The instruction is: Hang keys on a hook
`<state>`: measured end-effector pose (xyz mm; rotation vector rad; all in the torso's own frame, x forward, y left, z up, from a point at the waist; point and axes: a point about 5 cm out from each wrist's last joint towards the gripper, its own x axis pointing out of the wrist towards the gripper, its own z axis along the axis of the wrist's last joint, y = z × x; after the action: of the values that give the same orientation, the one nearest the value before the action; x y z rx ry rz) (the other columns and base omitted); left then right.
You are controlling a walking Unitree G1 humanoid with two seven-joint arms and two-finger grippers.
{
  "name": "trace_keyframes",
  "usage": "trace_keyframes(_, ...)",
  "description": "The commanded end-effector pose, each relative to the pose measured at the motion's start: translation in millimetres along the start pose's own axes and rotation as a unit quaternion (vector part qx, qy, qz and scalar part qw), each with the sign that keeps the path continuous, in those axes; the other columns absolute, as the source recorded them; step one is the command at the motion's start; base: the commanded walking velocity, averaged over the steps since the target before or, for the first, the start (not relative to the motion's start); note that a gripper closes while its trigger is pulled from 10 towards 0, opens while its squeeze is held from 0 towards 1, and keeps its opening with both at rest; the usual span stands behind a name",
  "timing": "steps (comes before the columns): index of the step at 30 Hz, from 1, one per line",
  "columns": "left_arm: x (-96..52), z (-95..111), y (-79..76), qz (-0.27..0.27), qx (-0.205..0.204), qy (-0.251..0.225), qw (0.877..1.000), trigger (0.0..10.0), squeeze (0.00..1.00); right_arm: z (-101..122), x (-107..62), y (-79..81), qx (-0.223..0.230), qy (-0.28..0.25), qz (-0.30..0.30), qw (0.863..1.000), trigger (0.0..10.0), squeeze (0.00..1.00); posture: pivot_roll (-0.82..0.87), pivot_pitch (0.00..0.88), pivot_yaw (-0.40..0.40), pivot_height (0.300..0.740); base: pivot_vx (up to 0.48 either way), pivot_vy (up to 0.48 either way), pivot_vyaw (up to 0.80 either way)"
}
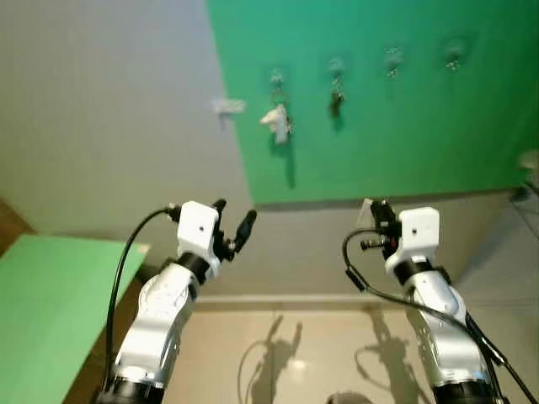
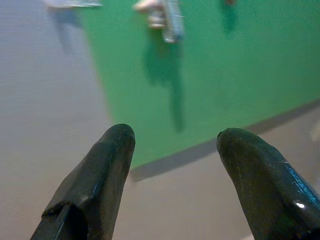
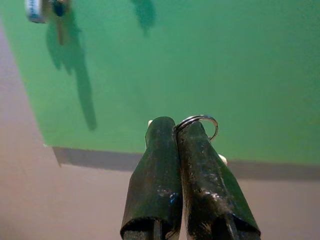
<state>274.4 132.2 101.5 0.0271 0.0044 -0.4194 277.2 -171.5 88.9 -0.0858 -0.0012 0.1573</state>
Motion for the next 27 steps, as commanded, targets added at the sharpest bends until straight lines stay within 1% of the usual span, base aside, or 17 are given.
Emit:
trace_keyframes(1, -1.0, -2, 11.6, 0.016, -0.001, 0.012, 1.0, 10.0, 0.0, 14, 7.4, 8.8, 0.006, -0.021, 0.025, 0.999, 0.0, 0.0, -0.21, 0.002, 0.149, 0.74, 0.0, 0.0, 0.0)
trace_keyframes(3, 0.2, 0, 12.3, 0.016, -0.002, 0.011, 1.0, 10.0, 0.0, 23, 11.0, 11.1, -0.005, -0.026, 0.049, 0.998, 0.0, 0.0, -0.21, 0.013, 0.151, 0.74, 0.0, 0.0, 0.0)
trace_keyframes(9, 1.7, 3, 9.2, 0.006, -0.004, 0.006, 1.0, 10.0, 0.0, 53, 19.6, 18.9, -0.006, -0.048, 0.136, 0.99, 0.0, 0.0, -0.22, 0.029, 0.151, 0.74, 0.0, 0.0, 0.0)
trace_keyframes(10, 1.7, 3, 9.2, 0.006, -0.004, 0.006, 1.0, 10.0, 0.0, 53, 19.6, 18.9, -0.006, -0.048, 0.136, 0.99, 0.0, 0.0, -0.22, 0.029, 0.151, 0.74, 0.0, 0.0, 0.0)
trace_keyframes(11, 2.5, 5, 9.5, 0.004, -0.004, 0.004, 1.0, 10.0, 0.0, 64, 20.4, 20.1, -0.006, -0.054, 0.174, 0.983, 0.0, 0.0, -0.22, 0.035, 0.151, 0.74, 0.0, 0.0, 0.0)
trace_keyframes(12, 3.9, 7, 11.5, 0.0, -0.002, 0.003, 1.0, 10.0, 0.0, 81, 19.3, 19.6, -0.004, -0.058, 0.235, 0.97, 0.0, 0.0, -0.22, 0.04, 0.15, 0.74, 0.0, 0.0, 0.0)
trace_keyframes(13, 3.9, 7, 11.5, 0.0, -0.002, 0.003, 1.0, 10.0, 0.0, 81, 19.3, 19.6, -0.004, -0.058, 0.235, 0.97, 0.0, 0.0, -0.22, 0.04, 0.15, 0.74, 0.0, 0.0, 0.0)
trace_keyframes(14, 4.5, 9, 13.4, -0.001, 0.0, 0.001, 1.0, 10.0, 0.0, 89, 17.6, 17.3, -0.001, -0.056, 0.266, 0.962, 0.0, 0.0, -0.22, 0.042, 0.149, 0.74, 0.0, 0.0, 0.0)
trace_keyframes(15, 4.6, 11, 16.7, -0.002, 0.001, 0.001, 1.0, 10.0, 0.0, 99, 15.6, 11.0, 0.008, -0.049, 0.298, 0.953, 0.0, 0.0, -0.22, 0.039, 0.148, 0.74, 0.0, 0.0, 0.0)
trace_keyframes(16, 4.2, 12, 21.4, -0.002, 0.003, 0.002, 1.0, 10.0, 0.0, 113, 11.7, -0.3, 0.017, -0.037, 0.343, 0.938, 0.0, 0.0, -0.22, 0.038, 0.147, 0.74, 0.0, 0.0, 0.0)
trace_keyframes(17, 4.2, 12, 21.4, -0.002, 0.003, 0.002, 1.0, 10.0, 0.0, 113, 11.7, -0.3, 0.017, -0.037, 0.343, 0.938, 0.0, 0.0, -0.22, 0.038, 0.147, 0.74, 0.0, 0.0, 0.0)
trace_keyframes(19, 3.8, 11, 24.2, -0.002, 0.006, 0.006, 1.0, 10.0, 0.0, 118, 8.1, -15.1, 0.026, -0.013, 0.382, 0.924, 0.0, 0.0, -0.22, 0.032, 0.141, 0.74, 0.0, 0.0, 0.0)
trace_keyframes(21, 4.3, 11, 24.2, -0.003, 0.007, 0.006, 1.0, 10.0, 0.0, 116, 5.1, -27.7, 0.012, 0.018, 0.413, 0.911, 0.0, 0.0, -0.22, 0.031, 0.139, 0.74, 0.0, 0.0, 0.0)
trace_keyframes(23, 4.8, 11, 23.5, -0.004, 0.007, 0.005, 1.0, 10.0, 0.0, 117, 3.9, -31.4, 0.006, 0.028, 0.425, 0.905, 0.0, 0.0, -0.22, 0.031, 0.138, 0.74, 0.0, 0.0, 0.0)
trace_keyframes(25, 5.4, 11, 21.2, -0.01, 0.005, 0.005, 1.0, 10.0, 0.0, 118, 0.5, -31.2, -0.002, 0.033, 0.451, 0.892, 0.0, 0.0, -0.22, 0.032, 0.137, 0.74, 0.0, 0.0, 0.0)
trace_keyframes(26, 5.4, 11, 21.2, -0.01, 0.005, 0.005, 1.0, 10.0, 0.0, 118, 0.5, -31.2, -0.002, 0.033, 0.451, 0.892, 0.0, 0.0, -0.22, 0.032, 0.137, 0.74, 0.0, 0.0, 0.0)
trace_keyframes(27, 5.4, 11, 19.0, -0.014, 0.005, 0.005, 1.0, 10.0, 0.0, 120, -2.0, -29.8, -0.001, 0.035, 0.467, 0.883, 0.0, 0.0, -0.22, 0.035, 0.137, 0.74, 0.0, 0.0, 0.0)
